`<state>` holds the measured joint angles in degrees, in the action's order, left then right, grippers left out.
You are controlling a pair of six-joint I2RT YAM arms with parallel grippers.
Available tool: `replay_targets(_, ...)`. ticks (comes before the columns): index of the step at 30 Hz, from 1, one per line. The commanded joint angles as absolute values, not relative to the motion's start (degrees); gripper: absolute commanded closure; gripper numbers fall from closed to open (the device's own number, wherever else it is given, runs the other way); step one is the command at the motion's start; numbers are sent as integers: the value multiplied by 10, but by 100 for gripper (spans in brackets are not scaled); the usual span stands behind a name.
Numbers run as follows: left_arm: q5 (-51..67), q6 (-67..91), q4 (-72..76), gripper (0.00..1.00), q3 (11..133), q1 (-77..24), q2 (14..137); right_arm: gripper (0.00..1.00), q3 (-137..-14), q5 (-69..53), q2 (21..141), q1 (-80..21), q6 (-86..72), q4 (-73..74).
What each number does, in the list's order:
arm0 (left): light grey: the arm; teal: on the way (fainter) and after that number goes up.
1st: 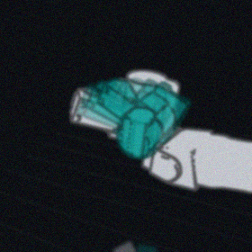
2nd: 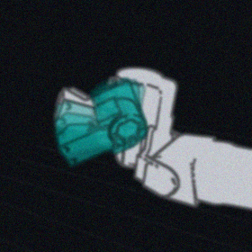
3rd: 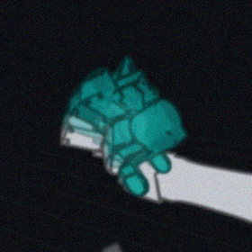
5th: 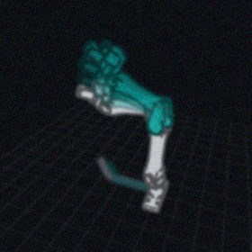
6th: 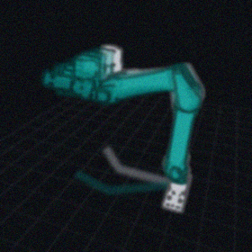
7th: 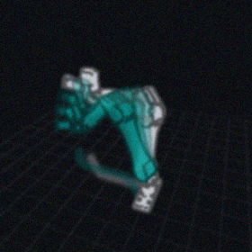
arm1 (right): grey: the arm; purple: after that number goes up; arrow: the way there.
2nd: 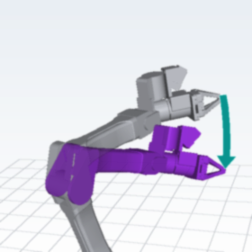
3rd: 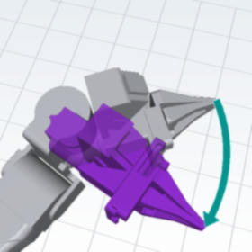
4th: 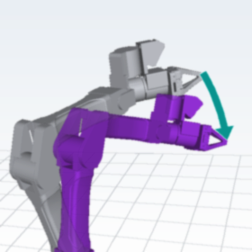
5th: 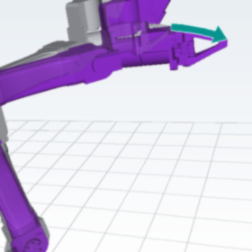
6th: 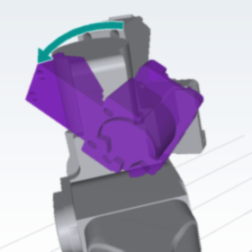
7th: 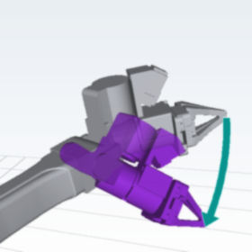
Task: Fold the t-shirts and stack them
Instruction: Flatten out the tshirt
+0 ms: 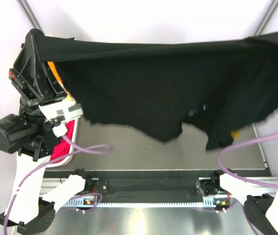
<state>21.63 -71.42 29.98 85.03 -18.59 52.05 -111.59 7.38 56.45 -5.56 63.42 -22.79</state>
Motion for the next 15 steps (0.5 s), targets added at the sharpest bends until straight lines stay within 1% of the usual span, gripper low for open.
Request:
replay_targets(1,176,-715,309,100,882,-181,518,100,-1129,113,566,-54,669,-254)
replay_targets(8,188,-764,287,100,862,-181,535,100,-1093,99,586,-54,695,-249)
replay_targets(11,192,-790,248,100,826,-181,536,100,-1032,91,599,-54,697,-251)
replay_targets(12,194,-808,239,100,815,-181,535,100,-991,87,603,-54,697,-257)
replay_targets(15,216,-837,198,100,756,-180,539,100,-925,69,624,-54,686,-267)
